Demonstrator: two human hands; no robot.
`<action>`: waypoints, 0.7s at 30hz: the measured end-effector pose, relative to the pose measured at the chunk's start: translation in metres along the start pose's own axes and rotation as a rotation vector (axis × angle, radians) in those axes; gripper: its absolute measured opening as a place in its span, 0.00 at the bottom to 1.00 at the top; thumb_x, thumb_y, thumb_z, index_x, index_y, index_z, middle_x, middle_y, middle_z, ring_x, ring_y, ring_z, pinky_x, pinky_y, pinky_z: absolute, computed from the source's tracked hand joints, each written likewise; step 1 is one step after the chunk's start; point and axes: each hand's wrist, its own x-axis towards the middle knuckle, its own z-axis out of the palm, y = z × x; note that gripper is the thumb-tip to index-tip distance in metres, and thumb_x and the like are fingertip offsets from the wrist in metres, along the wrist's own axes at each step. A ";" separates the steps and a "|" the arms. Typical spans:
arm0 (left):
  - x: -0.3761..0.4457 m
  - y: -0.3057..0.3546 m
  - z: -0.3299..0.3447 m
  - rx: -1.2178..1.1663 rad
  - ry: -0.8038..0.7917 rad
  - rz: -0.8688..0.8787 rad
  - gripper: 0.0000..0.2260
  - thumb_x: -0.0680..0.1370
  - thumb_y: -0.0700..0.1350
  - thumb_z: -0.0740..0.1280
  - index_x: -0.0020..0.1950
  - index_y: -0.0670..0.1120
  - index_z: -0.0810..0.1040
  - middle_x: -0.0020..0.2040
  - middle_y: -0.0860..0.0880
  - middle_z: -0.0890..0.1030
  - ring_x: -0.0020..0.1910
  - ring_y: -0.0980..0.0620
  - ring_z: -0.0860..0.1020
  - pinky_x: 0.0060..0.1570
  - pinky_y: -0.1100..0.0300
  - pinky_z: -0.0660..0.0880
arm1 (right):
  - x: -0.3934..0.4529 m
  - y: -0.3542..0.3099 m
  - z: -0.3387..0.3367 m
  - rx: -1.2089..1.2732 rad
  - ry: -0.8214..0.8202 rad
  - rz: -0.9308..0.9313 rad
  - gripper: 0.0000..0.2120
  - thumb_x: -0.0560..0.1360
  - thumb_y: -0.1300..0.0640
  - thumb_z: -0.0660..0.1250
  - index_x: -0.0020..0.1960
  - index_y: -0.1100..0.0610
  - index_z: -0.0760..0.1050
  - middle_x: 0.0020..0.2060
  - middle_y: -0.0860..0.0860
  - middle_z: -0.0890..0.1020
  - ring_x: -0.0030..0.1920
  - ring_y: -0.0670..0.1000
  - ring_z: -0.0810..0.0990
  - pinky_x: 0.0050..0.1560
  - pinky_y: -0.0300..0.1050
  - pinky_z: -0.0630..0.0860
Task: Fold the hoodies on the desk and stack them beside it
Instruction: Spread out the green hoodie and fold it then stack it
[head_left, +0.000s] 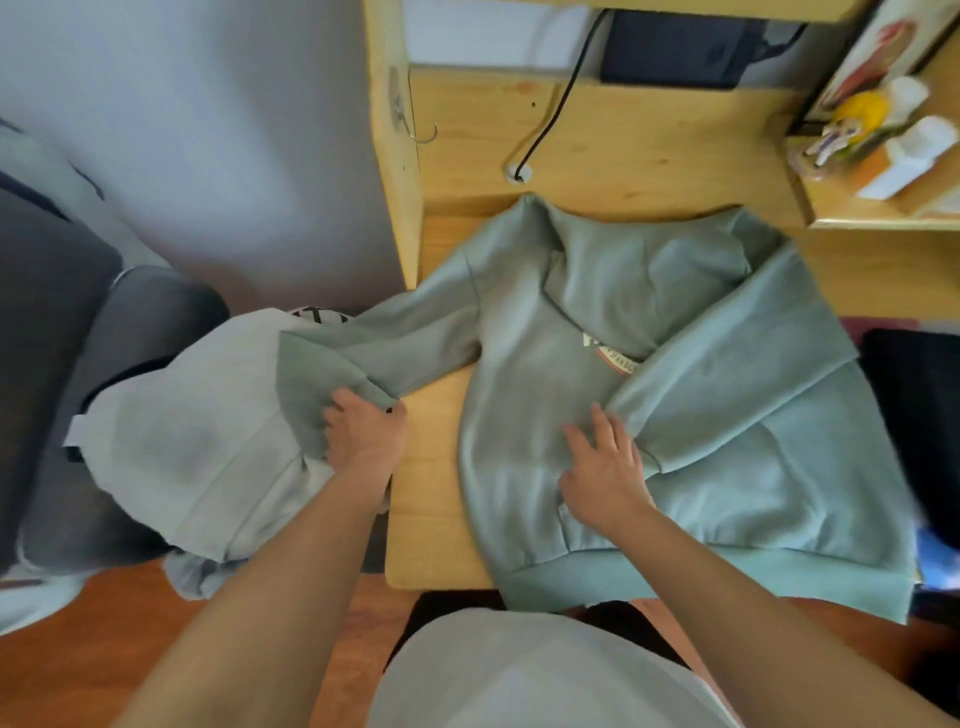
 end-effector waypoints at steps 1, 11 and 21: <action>0.006 0.000 -0.005 -0.018 0.006 0.006 0.22 0.79 0.53 0.67 0.66 0.41 0.66 0.64 0.37 0.75 0.62 0.35 0.75 0.55 0.46 0.72 | -0.003 -0.008 0.000 0.029 -0.015 -0.028 0.32 0.78 0.53 0.61 0.80 0.49 0.55 0.81 0.56 0.45 0.80 0.59 0.44 0.79 0.55 0.48; 0.076 -0.070 -0.195 -1.374 0.372 -0.186 0.15 0.81 0.42 0.59 0.64 0.46 0.79 0.54 0.46 0.84 0.47 0.47 0.84 0.43 0.53 0.83 | -0.006 -0.072 0.020 -0.016 -0.254 -0.307 0.39 0.80 0.43 0.60 0.82 0.46 0.42 0.82 0.52 0.40 0.80 0.59 0.39 0.79 0.60 0.48; 0.072 -0.028 -0.235 -1.648 0.223 -0.081 0.15 0.83 0.38 0.56 0.55 0.41 0.83 0.46 0.42 0.87 0.45 0.43 0.87 0.51 0.40 0.81 | 0.008 -0.082 -0.006 -0.128 -0.561 -0.334 0.30 0.81 0.41 0.61 0.80 0.45 0.59 0.80 0.52 0.57 0.79 0.58 0.55 0.78 0.53 0.56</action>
